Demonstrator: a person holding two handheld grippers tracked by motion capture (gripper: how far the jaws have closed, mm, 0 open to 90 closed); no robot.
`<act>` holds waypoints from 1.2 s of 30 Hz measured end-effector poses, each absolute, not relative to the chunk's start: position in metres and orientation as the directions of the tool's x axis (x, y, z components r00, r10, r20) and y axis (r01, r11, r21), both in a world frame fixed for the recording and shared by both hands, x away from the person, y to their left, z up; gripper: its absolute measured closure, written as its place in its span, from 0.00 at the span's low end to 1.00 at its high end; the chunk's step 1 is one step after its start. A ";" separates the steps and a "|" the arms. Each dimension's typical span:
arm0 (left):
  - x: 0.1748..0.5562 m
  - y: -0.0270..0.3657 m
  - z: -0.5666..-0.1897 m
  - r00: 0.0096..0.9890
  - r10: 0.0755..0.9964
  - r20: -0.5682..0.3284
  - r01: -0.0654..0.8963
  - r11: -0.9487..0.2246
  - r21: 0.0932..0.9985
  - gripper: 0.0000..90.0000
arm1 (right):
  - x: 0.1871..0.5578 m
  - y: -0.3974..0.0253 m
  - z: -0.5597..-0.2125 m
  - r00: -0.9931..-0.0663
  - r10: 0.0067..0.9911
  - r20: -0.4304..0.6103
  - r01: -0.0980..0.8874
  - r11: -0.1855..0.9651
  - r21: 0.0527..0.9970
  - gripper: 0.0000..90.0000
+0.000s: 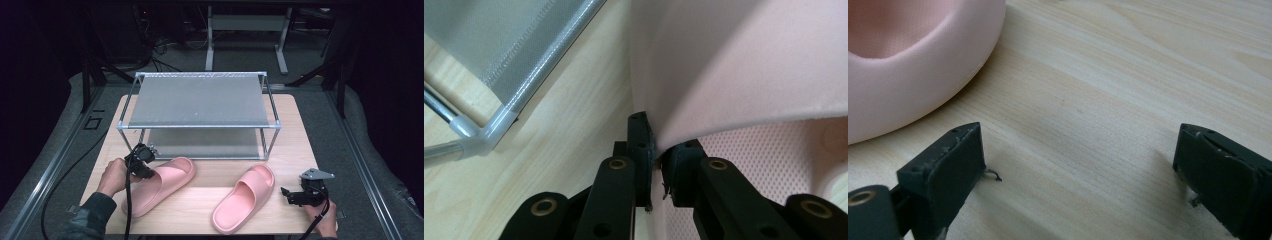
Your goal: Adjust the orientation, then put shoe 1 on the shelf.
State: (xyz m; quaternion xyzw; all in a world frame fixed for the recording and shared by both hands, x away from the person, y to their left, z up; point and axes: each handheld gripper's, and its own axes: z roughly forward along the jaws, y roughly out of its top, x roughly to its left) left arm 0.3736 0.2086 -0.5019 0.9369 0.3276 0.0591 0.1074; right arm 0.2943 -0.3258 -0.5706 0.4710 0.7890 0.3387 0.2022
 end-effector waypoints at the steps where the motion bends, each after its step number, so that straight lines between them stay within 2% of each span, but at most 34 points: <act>1: 0.373 0.209 -0.502 0.780 0.624 0.048 0.597 -0.765 0.242 0.92 | 0.294 -0.326 -0.571 -0.474 0.880 0.000 0.607 0.327 0.725 0.07; 7: 0.368 0.209 -0.499 0.808 0.583 0.084 0.549 -0.796 0.255 0.93 | 0.294 -0.326 -0.571 -0.471 0.882 -0.001 0.607 0.325 0.725 0.06; 17: 0.362 0.204 -0.471 0.848 0.517 0.119 0.467 -0.834 0.294 0.93 | 0.294 -0.326 -0.571 -0.472 0.881 -0.002 0.606 0.326 0.725 0.06; 36: 0.361 0.188 -0.419 0.881 0.444 0.163 0.381 -0.871 0.311 0.93 | 0.295 -0.326 -0.571 -0.475 0.880 0.001 0.607 0.327 0.725 0.07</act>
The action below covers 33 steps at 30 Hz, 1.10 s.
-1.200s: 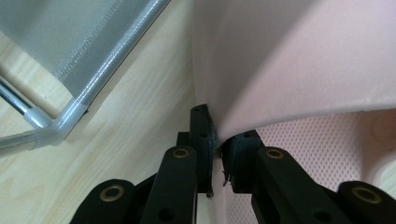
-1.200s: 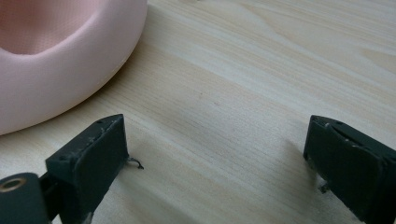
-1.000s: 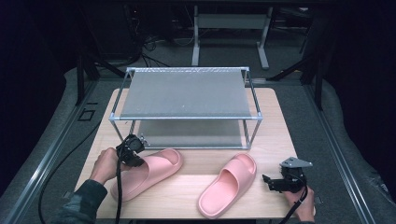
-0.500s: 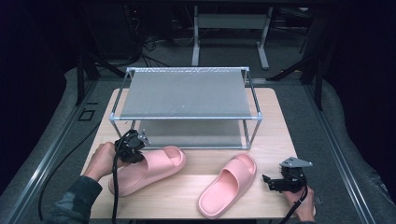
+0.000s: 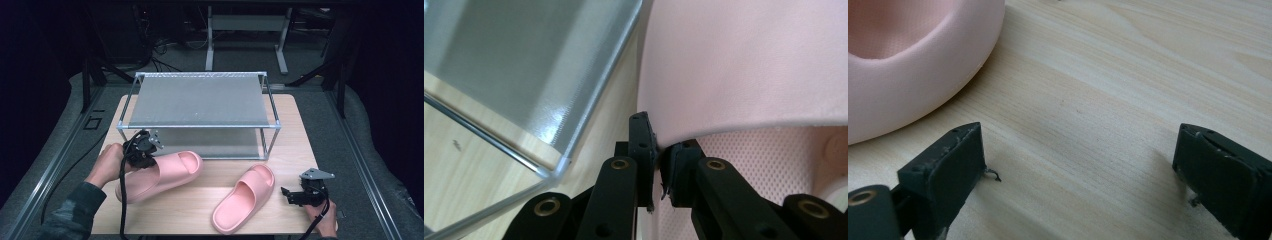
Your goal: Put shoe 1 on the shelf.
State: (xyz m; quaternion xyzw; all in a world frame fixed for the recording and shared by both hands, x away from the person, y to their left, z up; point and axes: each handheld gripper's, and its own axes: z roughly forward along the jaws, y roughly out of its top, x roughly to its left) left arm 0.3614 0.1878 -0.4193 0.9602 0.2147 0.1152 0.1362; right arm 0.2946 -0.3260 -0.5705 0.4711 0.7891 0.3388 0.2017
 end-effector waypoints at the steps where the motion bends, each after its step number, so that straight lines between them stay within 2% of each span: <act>1: 0.361 0.187 -0.417 0.882 0.442 0.164 0.377 -0.870 0.317 0.93 | 0.295 -0.326 -0.571 -0.475 0.880 0.001 0.607 0.326 0.725 0.07; 4: 0.363 0.188 -0.409 0.883 0.443 0.158 0.371 -0.863 0.343 0.93 | 0.295 -0.326 -0.571 -0.475 0.880 0.001 0.607 0.326 0.725 0.07; 23: 0.367 0.177 -0.358 0.910 0.379 0.170 0.300 -0.883 0.362 0.93 | 0.295 -0.326 -0.570 -0.473 0.881 -0.002 0.608 0.327 0.724 0.07; 33: 0.367 0.166 -0.336 0.918 0.350 0.185 0.272 -0.898 0.346 0.93 | 0.295 -0.326 -0.571 -0.475 0.880 0.002 0.607 0.326 0.725 0.07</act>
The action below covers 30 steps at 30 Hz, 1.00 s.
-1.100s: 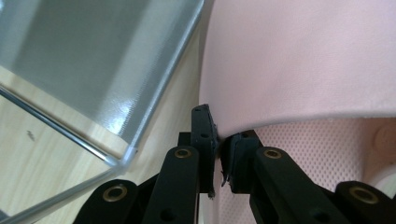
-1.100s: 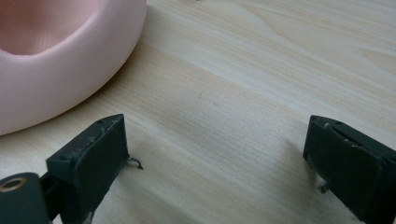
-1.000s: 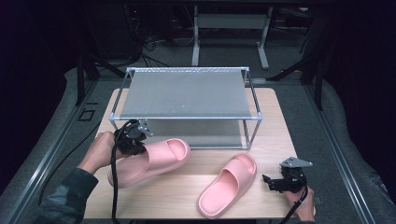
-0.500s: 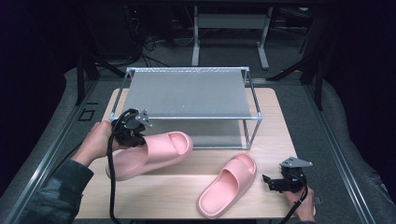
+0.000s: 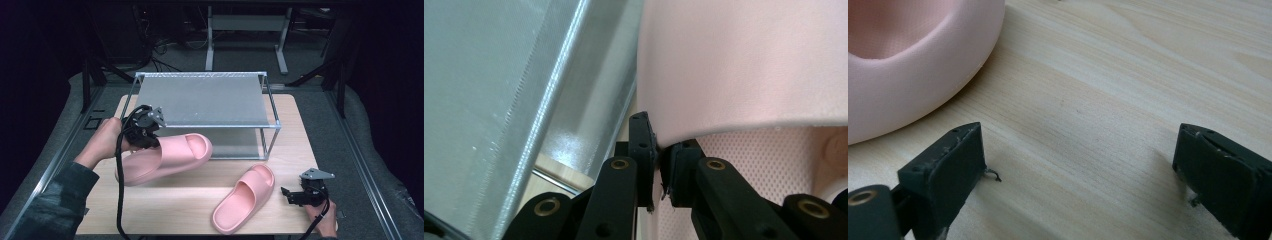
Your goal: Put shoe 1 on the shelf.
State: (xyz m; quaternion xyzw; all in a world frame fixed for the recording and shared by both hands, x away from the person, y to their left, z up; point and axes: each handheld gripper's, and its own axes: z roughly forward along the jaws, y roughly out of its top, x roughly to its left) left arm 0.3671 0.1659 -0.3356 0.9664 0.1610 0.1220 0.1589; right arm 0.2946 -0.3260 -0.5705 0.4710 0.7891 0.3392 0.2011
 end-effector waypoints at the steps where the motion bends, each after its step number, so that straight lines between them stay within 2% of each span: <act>1: 0.367 0.164 -0.332 0.921 0.343 0.186 0.265 -0.900 0.347 0.93 | 0.295 -0.326 -0.571 -0.476 0.879 0.003 0.606 0.326 0.725 0.07; 16: 0.377 0.151 -0.293 0.916 0.344 0.207 0.252 -0.895 0.368 0.93 | 0.295 -0.326 -0.571 -0.472 0.882 -0.002 0.605 0.325 0.727 0.07; 30: 0.403 0.142 -0.266 0.881 0.421 0.219 0.316 -0.864 0.391 0.93 | 0.295 -0.326 -0.571 -0.471 0.882 -0.002 0.603 0.324 0.729 0.07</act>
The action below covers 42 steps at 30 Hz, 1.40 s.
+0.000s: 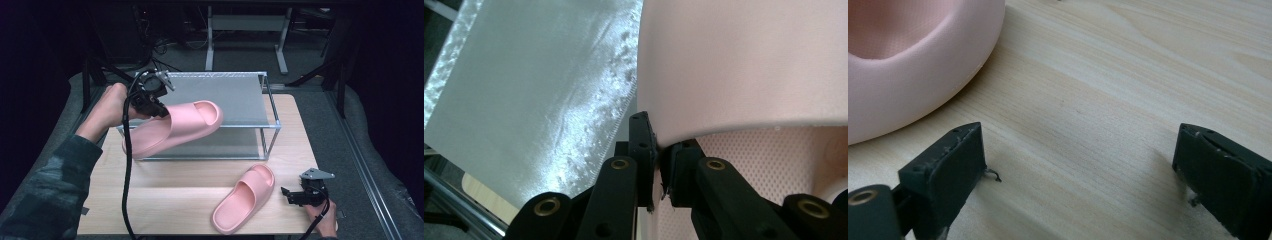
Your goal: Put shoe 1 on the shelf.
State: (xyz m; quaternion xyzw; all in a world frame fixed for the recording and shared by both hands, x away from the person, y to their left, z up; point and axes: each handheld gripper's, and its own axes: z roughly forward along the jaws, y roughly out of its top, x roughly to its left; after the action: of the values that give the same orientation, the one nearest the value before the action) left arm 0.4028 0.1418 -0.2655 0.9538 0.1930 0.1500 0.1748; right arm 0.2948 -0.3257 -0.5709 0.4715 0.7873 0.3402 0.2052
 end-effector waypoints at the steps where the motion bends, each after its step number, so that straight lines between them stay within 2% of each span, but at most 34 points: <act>1: 0.404 0.141 -0.264 0.877 0.426 0.221 0.321 -0.863 0.390 0.93 | 0.295 -0.326 -0.571 -0.471 0.882 -0.002 0.603 0.324 0.729 0.07; 19: 0.444 0.129 -0.261 0.764 0.615 0.196 0.518 -0.765 0.382 0.93 | 0.295 -0.326 -0.571 -0.471 0.882 -0.002 0.603 0.324 0.729 0.07; 24: 0.465 0.121 -0.269 0.661 0.737 0.143 0.641 -0.654 0.402 0.93 | 0.295 -0.326 -0.571 -0.470 0.882 -0.003 0.603 0.323 0.730 0.07; 32: 0.498 0.105 -0.287 0.506 0.850 0.148 0.768 -0.522 0.372 0.93 | 0.295 -0.326 -0.571 -0.472 0.881 -0.001 0.602 0.324 0.730 0.08; 42: 0.526 0.110 -0.310 0.331 0.933 0.138 0.851 -0.359 0.384 0.93 | 0.294 -0.326 -0.570 -0.478 0.878 0.001 0.608 0.330 0.722 0.08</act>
State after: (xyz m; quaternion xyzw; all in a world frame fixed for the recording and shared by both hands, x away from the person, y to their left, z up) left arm 0.5260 0.1103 -0.3097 0.8066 0.5530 0.1693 0.1221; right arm 0.2945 -0.3262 -0.5700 0.4698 0.7906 0.3379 0.2000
